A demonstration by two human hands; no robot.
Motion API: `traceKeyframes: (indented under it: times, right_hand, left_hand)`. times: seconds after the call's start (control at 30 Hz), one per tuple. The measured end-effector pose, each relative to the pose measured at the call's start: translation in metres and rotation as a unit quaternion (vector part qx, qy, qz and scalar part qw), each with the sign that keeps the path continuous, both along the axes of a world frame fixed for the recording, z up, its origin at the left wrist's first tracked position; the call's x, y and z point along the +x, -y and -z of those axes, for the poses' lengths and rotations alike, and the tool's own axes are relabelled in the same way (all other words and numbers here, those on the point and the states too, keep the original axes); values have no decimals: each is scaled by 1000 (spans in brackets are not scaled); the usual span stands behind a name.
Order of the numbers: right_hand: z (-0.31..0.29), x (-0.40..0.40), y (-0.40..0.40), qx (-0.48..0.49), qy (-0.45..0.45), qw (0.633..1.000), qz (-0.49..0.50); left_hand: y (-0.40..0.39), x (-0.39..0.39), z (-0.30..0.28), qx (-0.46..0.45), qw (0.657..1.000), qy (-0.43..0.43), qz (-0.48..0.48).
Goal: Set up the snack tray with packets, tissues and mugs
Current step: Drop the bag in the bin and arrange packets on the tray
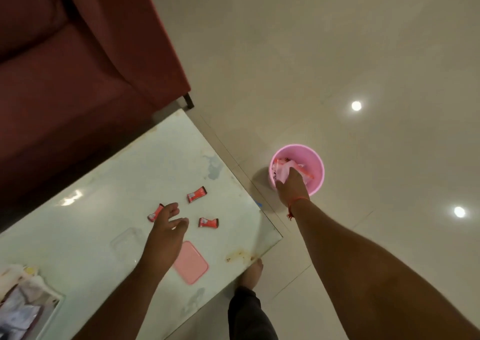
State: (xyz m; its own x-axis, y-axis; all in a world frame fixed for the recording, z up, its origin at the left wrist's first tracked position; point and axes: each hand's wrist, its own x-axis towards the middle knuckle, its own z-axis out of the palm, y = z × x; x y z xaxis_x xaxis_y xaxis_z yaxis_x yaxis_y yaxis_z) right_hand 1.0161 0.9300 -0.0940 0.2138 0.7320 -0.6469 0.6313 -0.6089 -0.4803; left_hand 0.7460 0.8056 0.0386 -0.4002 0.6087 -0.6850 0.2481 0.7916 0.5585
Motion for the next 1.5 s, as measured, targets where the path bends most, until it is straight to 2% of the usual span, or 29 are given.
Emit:
traceKeyframes:
  times: [0.1,0.23,0.33,0.5,0.6,0.73,0.83,0.97,1.1,1.3,1.37,1.5]
  right_hand:
    - [-56,-51,20,38,19,993,-109]
    - [-129,-135,66,69,56,958,-274]
    - [-172,-205,118,90,43,940,-328]
    - [-215,-341,220,124,35,882,-454]
    - [-219,-412,272,129,37,841,-524]
    - [-212,-479,320,129,59,787,-600]
    - [-193,-513,340,123,68,755,-640]
    - [-138,-544,359,102,96,700,-700]
    - [-71,-565,365,99,129,638,-753]
    - [8,-598,365,161,154,567,-793]
    - [18,-605,364,182,158,558,-794]
    - [21,-608,355,297,153,528,-780]
  left_hand:
    - [26,-29,-26,25,999,-19,39]
    - [81,-85,-59,50,990,-85,102]
    - [135,-139,-79,45,982,-135,121]
    - [254,-257,-110,-1,961,-237,140]
    - [321,-328,-117,-32,961,-257,93]
    - [387,-389,-108,-63,967,-241,51]
    - [415,-408,-86,-88,964,-245,55]
    - [431,-419,-33,-96,965,-231,76]
    - [424,-410,31,-48,975,-208,63]
    - [401,-391,96,20,971,-217,101]
    - [396,-388,110,22,973,-207,94]
    - [390,-386,127,37,976,-211,45]
